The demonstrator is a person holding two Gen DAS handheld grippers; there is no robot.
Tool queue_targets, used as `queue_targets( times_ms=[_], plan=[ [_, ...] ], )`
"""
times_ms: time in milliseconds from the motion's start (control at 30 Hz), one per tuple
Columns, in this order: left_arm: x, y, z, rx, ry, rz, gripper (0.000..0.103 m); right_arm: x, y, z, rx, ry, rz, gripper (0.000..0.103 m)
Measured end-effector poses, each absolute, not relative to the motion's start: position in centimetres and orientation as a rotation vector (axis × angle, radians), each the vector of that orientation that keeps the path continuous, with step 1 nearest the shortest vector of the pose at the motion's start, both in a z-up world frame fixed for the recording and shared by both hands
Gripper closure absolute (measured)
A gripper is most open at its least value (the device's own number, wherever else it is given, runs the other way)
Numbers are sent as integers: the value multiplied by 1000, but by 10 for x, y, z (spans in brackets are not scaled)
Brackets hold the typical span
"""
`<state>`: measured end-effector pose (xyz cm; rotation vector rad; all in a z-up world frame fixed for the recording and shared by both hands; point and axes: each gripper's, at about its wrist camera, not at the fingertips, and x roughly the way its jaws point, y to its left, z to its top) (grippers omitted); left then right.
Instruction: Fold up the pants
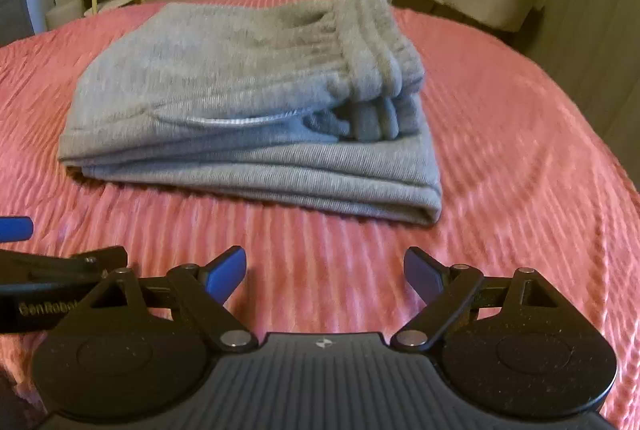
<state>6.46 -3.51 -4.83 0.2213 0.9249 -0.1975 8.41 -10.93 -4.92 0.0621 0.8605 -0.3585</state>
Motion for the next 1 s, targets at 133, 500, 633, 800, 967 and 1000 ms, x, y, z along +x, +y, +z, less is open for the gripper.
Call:
queue_targets(
  times_ms=[133,500,633,800,967,1000],
  plan=[
    [66,-35,-47,207,930,-208,2,85,-115,-47,84,841,-350,16],
    [69,-37,-51,215,936,-166,2,85,-119,-48,101,824,-329,16],
    [69,-36,-51,213,939,-156,2,86,-121,-50,109,835,-337,17],
    [70,-33,-51,193,945,-155,2,84,-125,-48,135,830,-341,17],
    [70,-35,-51,204,941,-158,2,84,-124,-48,130,824,-346,17],
    [69,-35,-52,206,941,-158,2,84,-124,-48,127,825,-347,17]
  ],
)
